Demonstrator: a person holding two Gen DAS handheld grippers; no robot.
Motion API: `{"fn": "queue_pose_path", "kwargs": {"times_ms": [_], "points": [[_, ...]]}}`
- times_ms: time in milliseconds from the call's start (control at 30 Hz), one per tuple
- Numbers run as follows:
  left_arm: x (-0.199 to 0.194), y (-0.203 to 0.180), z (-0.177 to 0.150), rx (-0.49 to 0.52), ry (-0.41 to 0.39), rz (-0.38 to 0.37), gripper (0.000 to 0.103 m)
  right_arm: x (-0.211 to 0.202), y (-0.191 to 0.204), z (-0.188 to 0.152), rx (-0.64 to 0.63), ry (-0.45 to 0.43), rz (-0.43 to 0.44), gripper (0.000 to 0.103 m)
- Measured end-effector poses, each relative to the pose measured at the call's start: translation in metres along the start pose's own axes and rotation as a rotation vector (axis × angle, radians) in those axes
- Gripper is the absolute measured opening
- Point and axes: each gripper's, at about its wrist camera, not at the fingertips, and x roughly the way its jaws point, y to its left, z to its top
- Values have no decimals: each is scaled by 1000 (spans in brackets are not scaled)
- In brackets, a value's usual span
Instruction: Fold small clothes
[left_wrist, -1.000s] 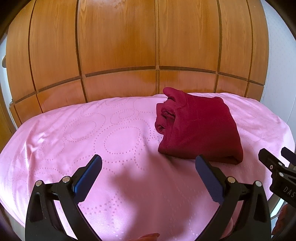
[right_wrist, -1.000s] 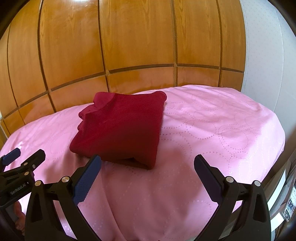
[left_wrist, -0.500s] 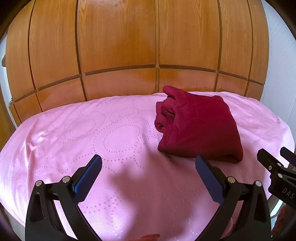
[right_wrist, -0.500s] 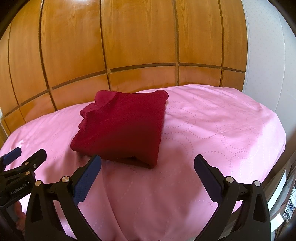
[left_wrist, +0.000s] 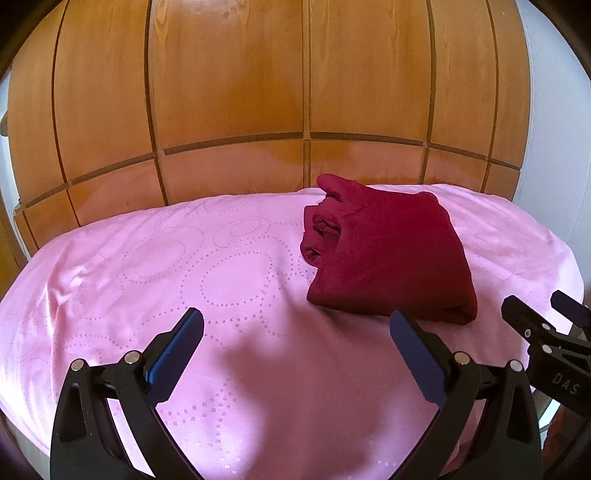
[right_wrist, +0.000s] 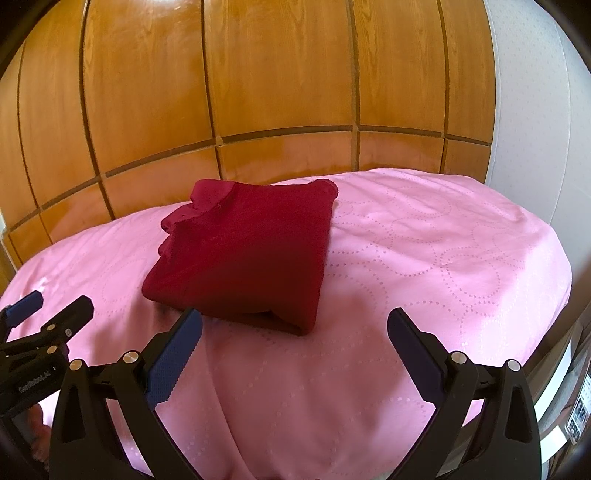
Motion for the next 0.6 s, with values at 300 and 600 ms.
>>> {"fn": "queue_pose_path", "kwargs": {"times_ms": [300,600], "points": [[8,-1,-3,-14,36,-12,101,1,0,-1,0,9,2,99],[45,29,0,-22,126,2,101,35,-21,-5,98,64,-54,99]]}}
